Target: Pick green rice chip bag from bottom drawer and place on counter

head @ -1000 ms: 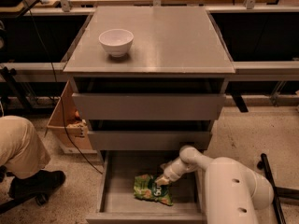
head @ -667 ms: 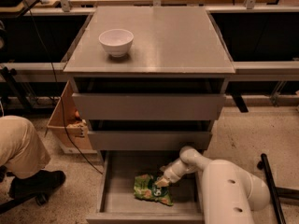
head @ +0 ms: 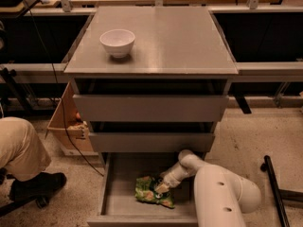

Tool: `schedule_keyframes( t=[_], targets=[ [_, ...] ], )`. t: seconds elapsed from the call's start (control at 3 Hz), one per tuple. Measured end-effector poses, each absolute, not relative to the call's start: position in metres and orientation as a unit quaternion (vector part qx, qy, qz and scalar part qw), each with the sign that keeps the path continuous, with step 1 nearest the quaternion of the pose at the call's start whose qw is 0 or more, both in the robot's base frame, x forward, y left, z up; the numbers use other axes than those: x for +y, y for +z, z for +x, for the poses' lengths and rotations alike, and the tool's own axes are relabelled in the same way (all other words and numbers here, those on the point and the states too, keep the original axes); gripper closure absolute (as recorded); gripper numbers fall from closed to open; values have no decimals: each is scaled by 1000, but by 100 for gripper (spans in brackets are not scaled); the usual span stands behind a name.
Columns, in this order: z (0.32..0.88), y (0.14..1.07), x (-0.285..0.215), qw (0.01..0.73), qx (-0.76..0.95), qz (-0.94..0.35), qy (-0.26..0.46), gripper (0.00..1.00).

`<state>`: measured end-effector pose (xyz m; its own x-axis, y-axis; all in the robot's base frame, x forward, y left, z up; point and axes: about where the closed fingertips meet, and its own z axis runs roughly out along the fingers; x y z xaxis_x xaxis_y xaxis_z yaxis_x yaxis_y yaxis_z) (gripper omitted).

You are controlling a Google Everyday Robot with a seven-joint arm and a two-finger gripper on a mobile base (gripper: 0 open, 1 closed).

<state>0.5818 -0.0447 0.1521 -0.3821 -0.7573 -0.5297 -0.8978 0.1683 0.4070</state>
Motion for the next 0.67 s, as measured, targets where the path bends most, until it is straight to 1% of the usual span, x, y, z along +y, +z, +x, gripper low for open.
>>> schedule_keyframes(
  t=[0.67],
  targets=[
    [605, 147, -42, 110, 770, -554, 297, 0]
  ],
)
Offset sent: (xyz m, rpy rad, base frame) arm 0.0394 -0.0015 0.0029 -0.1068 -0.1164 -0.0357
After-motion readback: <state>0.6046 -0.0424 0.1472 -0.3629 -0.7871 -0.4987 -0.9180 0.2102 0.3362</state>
